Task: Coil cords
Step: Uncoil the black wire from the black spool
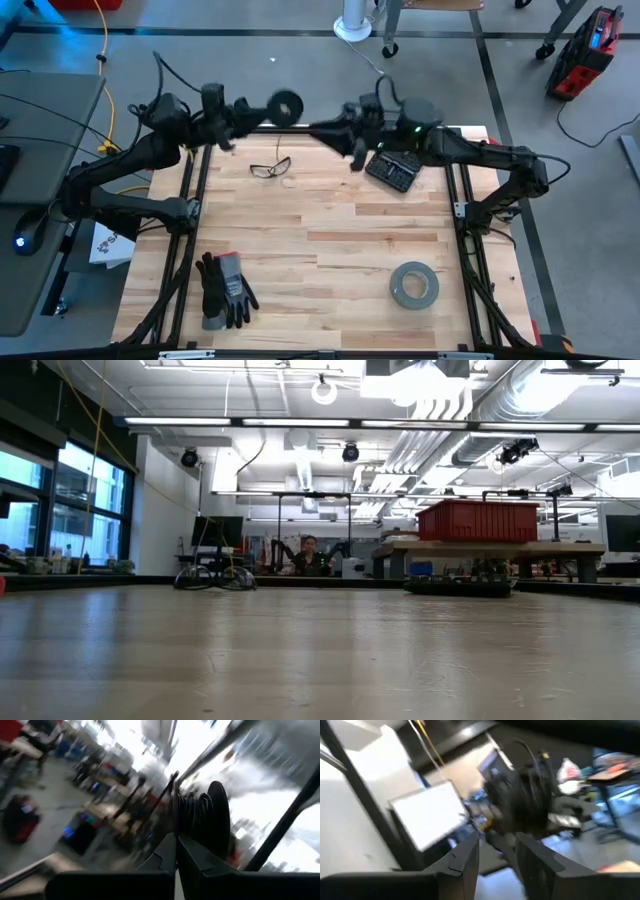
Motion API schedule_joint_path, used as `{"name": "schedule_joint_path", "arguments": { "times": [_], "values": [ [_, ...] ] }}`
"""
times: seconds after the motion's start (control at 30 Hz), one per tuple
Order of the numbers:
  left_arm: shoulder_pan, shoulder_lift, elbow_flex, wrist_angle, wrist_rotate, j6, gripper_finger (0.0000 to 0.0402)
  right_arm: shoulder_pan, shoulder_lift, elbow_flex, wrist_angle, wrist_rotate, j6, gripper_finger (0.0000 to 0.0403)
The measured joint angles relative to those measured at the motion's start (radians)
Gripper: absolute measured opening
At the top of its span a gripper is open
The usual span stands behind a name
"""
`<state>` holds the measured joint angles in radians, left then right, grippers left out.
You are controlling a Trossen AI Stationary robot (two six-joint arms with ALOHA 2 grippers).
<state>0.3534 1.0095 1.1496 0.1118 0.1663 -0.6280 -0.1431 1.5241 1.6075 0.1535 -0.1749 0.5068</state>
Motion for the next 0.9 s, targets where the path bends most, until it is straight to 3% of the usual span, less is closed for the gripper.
{"name": "schedule_joint_path", "arguments": {
  "times": [0.13,0.4,0.7,0.9],
  "values": [
    [-0.016,0.0,0.0,-0.09,-0.041,0.118,0.0,0.006,0.0,0.073,-0.075,-0.028,0.022,0.0119],
    [-0.047,-0.001,0.001,-0.091,-0.075,0.326,0.0,0.005,0.0,0.189,-0.411,0.046,-0.21,0.0119],
    [-0.092,0.019,0.001,-0.098,-0.106,0.502,0.0,0.015,0.01,0.197,-0.478,0.079,-0.325,0.0119],
    [-0.123,0.045,0.001,-0.101,-0.159,0.536,0.0,0.028,0.03,0.197,-0.5,0.087,-0.377,0.0119]
  ]
}}
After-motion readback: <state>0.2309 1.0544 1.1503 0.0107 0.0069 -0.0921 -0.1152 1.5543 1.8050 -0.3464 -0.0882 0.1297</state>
